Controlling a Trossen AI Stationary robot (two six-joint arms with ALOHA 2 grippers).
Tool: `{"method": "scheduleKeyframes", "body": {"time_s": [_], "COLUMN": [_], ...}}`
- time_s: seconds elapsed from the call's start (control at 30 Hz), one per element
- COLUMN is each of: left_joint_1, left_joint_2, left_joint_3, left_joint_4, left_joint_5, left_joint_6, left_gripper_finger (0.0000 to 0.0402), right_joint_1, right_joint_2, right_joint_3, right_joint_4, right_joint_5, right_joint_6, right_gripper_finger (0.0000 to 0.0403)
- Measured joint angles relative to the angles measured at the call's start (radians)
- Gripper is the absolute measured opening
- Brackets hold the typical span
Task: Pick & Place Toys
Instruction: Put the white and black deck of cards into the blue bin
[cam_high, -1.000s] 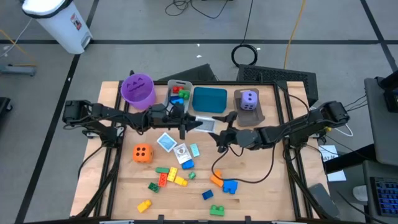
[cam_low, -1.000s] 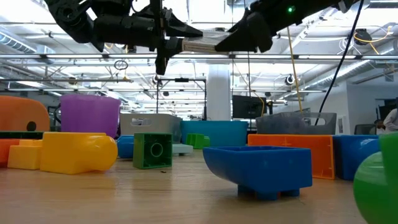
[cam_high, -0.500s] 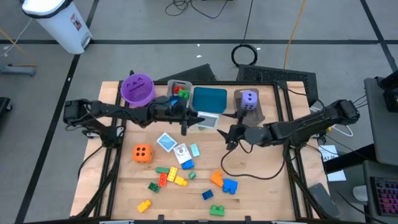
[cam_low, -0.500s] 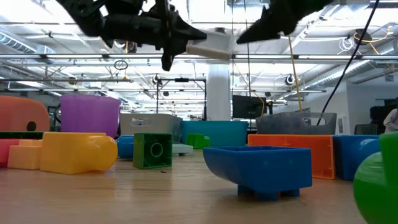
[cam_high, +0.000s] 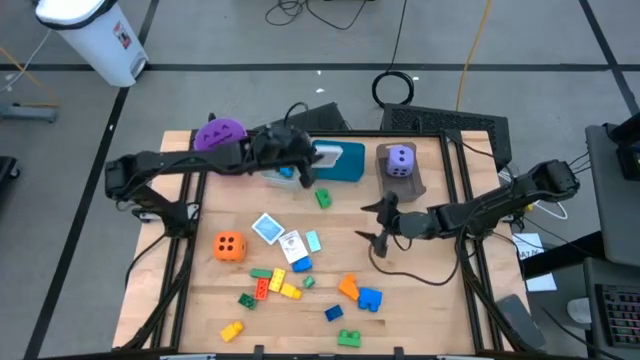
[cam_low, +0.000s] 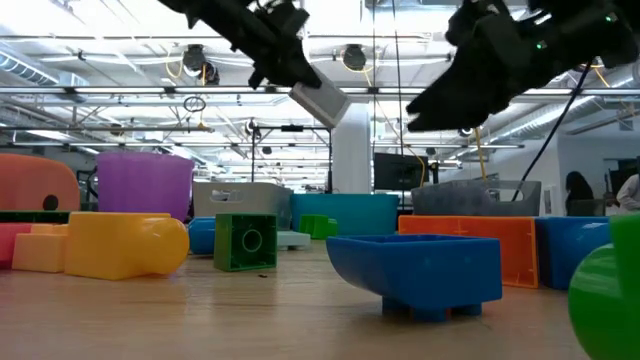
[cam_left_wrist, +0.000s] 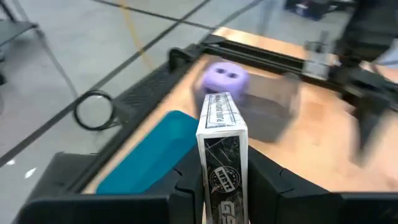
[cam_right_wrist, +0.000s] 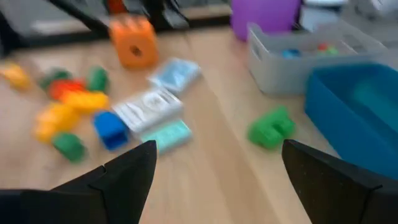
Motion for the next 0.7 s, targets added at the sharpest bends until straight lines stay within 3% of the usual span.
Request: {"method": "scheduleKeyframes", "body": {"time_s": [0.2,0.3,0.47,0.7], "left_joint_1": [0.082,0.113,0.164,0.214], "left_joint_2": [0.156,0.268,0.431,0.59], "left_joint_3": [0.179,0.306,0.509,0.699], "left_joint_4": [-0.167,-0.286,-0.488,-0.647], "left_joint_5": [0.001,0.002,0.005,0.079], "left_joint_6": [-0.02,-0.028,-0.084,-0.177], "left_gripper_finger": [0.0083,0.0083,0.0083,0.0083], "right_joint_1": [0.005,0.005,0.005,0.003], "right_joint_2": [0.043,0.069,0.071,0.071], "right_joint_3": [-0.113,-0.145,-0.162,-0.162], "right_joint_4": [0.385,0.485,0.529,0.52], "right_joint_5": [-0.015,-0.025,-0.171,-0.167], "right_joint_6": [-0.023,-0.021,0.029,0.024], "right_gripper_finger": [0.0338,0.0338,0.0338,0.0338]}}
